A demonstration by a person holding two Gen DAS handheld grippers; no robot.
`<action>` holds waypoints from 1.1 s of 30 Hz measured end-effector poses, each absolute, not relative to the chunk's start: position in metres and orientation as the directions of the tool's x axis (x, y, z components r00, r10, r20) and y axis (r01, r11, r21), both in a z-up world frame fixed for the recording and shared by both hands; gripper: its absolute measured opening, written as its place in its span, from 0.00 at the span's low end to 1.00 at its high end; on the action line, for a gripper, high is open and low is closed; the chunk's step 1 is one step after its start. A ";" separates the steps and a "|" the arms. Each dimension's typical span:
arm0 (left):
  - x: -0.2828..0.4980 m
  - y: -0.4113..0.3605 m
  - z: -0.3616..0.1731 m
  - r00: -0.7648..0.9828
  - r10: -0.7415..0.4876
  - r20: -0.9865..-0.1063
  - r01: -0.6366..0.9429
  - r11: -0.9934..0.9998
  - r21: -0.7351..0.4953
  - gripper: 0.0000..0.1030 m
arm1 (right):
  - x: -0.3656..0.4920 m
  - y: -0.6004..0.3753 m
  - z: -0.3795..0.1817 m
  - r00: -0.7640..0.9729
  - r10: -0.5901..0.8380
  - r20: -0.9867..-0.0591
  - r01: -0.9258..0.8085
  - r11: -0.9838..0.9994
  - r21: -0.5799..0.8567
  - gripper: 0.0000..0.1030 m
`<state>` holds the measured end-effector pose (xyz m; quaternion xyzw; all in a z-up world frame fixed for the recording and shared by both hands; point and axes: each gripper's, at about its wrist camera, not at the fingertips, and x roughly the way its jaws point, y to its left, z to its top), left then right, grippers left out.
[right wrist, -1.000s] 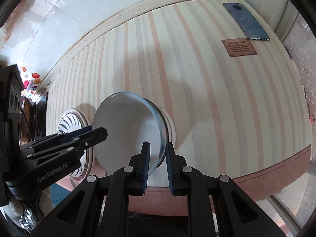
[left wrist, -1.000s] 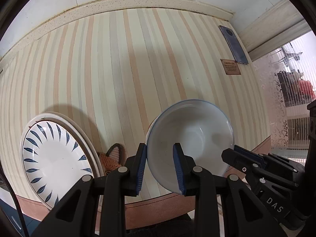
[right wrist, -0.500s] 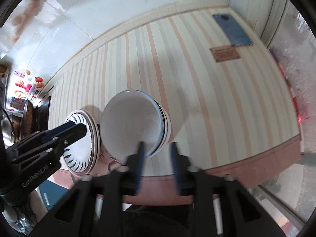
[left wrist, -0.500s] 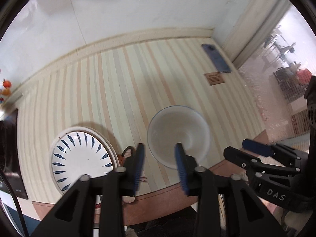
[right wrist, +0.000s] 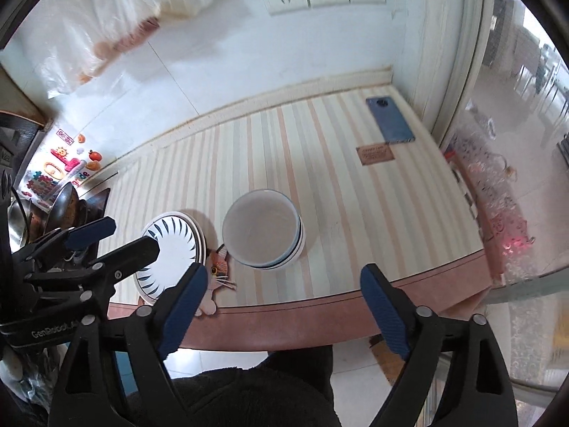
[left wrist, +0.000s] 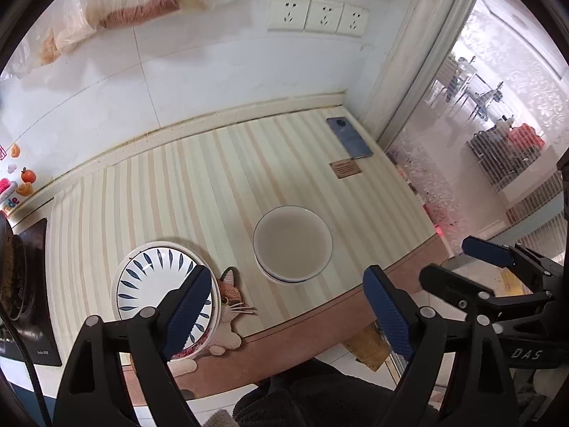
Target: Organize plates and bowls
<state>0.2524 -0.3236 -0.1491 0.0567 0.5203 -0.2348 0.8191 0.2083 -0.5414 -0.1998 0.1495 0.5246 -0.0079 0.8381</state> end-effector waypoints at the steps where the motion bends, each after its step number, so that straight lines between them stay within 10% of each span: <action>1: 0.250 -0.322 -0.146 0.346 -0.334 -0.877 0.447 0.880 -0.158 0.90 | 0.204 -0.540 -0.194 0.461 0.137 -0.877 0.172 0.956 0.240 0.89; 18: 0.275 -0.323 -0.168 0.313 -0.355 -0.881 0.416 0.885 -0.209 0.91 | 0.192 -0.552 -0.170 0.520 0.109 -0.847 0.211 0.945 0.251 0.92; 33: 0.385 -0.344 -0.329 0.029 -0.274 -0.961 0.278 0.926 -0.256 0.91 | 0.292 -0.591 -0.364 0.302 0.540 -0.786 0.245 0.752 0.611 0.92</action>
